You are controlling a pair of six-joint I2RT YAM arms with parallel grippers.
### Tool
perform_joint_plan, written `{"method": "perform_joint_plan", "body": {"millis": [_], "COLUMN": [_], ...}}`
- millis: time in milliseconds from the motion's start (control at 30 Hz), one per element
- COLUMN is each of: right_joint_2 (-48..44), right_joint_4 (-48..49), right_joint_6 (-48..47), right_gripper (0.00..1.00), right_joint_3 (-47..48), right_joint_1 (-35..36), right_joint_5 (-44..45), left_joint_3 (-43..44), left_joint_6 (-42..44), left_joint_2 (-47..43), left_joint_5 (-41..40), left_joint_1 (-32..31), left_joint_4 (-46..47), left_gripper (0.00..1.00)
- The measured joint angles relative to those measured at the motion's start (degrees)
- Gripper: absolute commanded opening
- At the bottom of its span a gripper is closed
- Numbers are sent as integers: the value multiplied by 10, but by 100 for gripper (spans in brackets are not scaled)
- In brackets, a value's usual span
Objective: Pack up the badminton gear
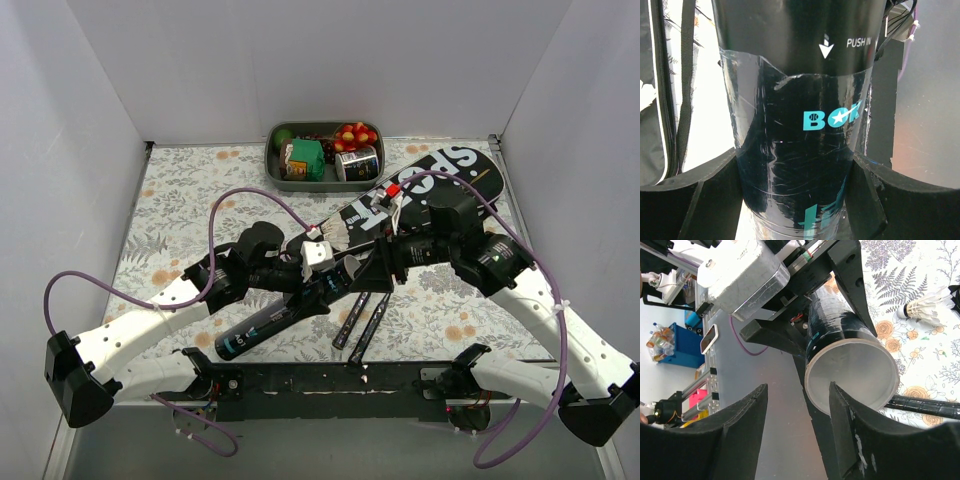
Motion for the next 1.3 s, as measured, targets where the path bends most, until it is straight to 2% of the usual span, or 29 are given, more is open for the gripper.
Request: {"method": "perform_joint_plan", "body": {"millis": [67,200,367,567,667,767,1300], "right_joint_2": [2,5,6,6,6,5,-39], "right_joint_4": [2,3,5,4,4,5,28], "right_joint_6": [2,5,7,8,9,10,20], "right_gripper": [54,41,34,21,13,1,1], "right_joint_3": [0,0,0,0,0,0,-7], "right_joint_1": [7,16,27,33,34,36,40], "right_joint_5": [6,21,37,49,53,53,9], "left_joint_3": [0,-1,-5,-8,-9,-10,-24], "left_joint_6": [0,0,0,0,0,0,-4], "left_joint_2": [0,-1,-7,-9,-12,-16,-41], "left_joint_5": [-2,-4,-8,-7,-7,-6,19], "left_joint_1": [0,0,0,-1,-1,-3,-21], "left_joint_4": [0,-3,-7,-7,-7,-7,38], "left_gripper": [19,19,19,19,19,19,18]}}
